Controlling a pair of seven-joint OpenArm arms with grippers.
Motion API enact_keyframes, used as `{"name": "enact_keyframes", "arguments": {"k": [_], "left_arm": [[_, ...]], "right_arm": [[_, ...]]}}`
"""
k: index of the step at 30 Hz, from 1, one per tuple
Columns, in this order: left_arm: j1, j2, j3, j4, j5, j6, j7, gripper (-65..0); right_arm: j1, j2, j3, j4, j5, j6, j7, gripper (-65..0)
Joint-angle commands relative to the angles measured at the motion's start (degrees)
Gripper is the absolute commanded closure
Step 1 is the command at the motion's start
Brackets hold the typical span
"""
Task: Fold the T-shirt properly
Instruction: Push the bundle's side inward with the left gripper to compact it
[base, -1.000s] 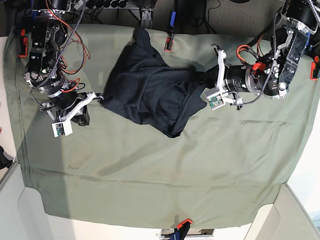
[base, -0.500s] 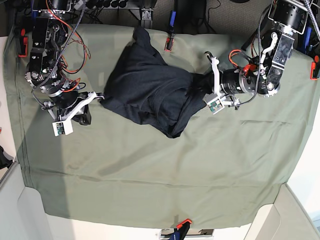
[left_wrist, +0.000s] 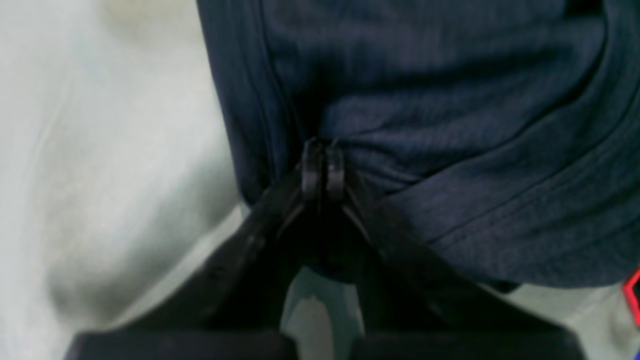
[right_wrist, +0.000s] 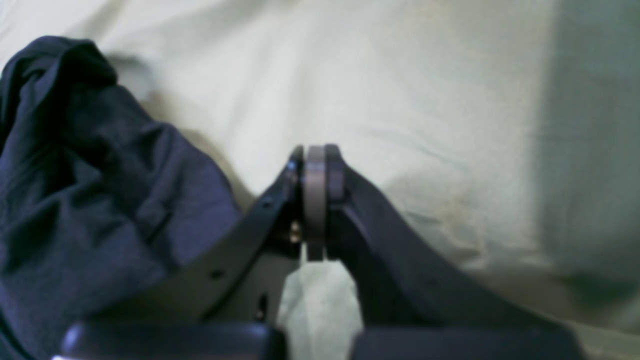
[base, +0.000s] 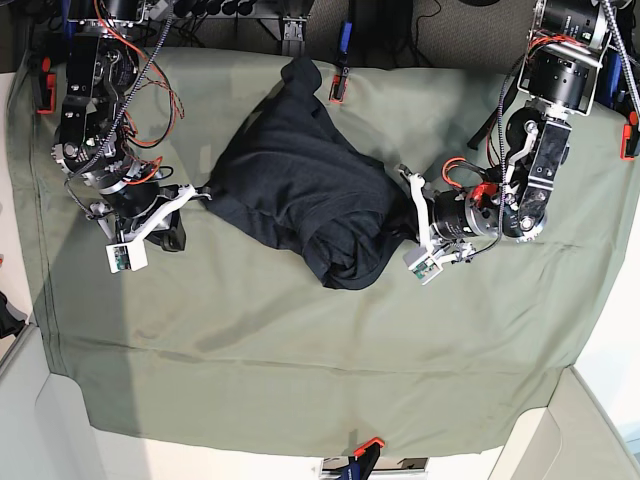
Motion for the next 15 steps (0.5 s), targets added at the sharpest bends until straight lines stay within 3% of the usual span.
{"name": "enact_keyframes", "arguments": {"k": [1,4,6,11,15], "left_arm": [[-1.0,-0.4,0.0,0.9,-1.6,-0.1,1.8,0.0],[-0.9,-2.8,-0.7,4.8,-8.6,-0.1,6.6,0.0],[-0.7,-5.7,-1.6,9.7,-12.5,-0.1,6.7,0.0],[-0.5,-12.3,-2.5,18.5,-15.5,-0.1,8.3,0.0],[1.9,-14.8,-2.5,19.6,-18.4,-0.1,10.6,0.0]], "right_arm": [[1.0,0.1,0.1,0.9,0.3,0.2,1.3,0.0],[1.1,0.1,0.1,0.8,-0.9,0.2,1.5,0.0],[1.0,0.3,0.1,0.8,-1.0,0.2,1.5,0.0],[1.1,0.4,0.1,0.8,-1.0,0.2,1.5,0.0],[1.1,0.5,0.1,0.4,-1.0,0.2,1.5,0.0]]}}
